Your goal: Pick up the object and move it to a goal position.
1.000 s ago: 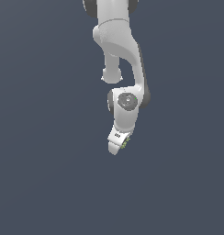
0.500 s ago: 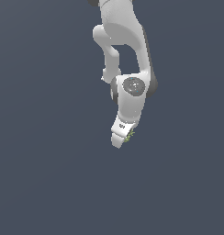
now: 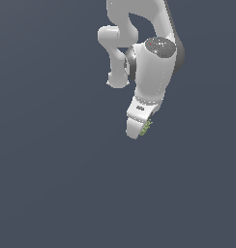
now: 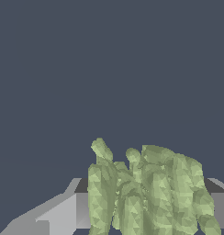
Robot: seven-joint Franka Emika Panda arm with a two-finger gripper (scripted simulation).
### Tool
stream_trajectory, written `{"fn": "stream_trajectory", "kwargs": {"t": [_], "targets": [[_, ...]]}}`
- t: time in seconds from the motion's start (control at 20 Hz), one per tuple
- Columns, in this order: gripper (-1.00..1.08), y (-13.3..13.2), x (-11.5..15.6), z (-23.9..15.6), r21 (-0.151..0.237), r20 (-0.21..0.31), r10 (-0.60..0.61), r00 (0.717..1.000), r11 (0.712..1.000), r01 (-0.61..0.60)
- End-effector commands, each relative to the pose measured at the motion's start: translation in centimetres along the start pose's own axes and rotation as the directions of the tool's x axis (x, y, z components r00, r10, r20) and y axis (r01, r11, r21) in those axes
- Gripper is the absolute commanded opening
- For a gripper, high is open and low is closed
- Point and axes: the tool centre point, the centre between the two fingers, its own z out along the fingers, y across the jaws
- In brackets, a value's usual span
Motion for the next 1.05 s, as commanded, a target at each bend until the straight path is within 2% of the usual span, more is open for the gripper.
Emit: {"fn": "stream_trajectory", "kwargs": {"t": [0.0, 0.5, 1.0], "targets": [[-1.0, -0.7, 0.4, -2.9, 0.001, 0.0, 0.0, 1.0, 1.0, 0.0], [-1.0, -2.1, 1.9, -11.0, 0.002, -0.001, 0.0, 1.0, 1.0, 0.0], [-1.0, -2.4, 2.5, -13.4, 0.002, -0.001, 0.001, 1.0, 1.0, -0.001]]}}
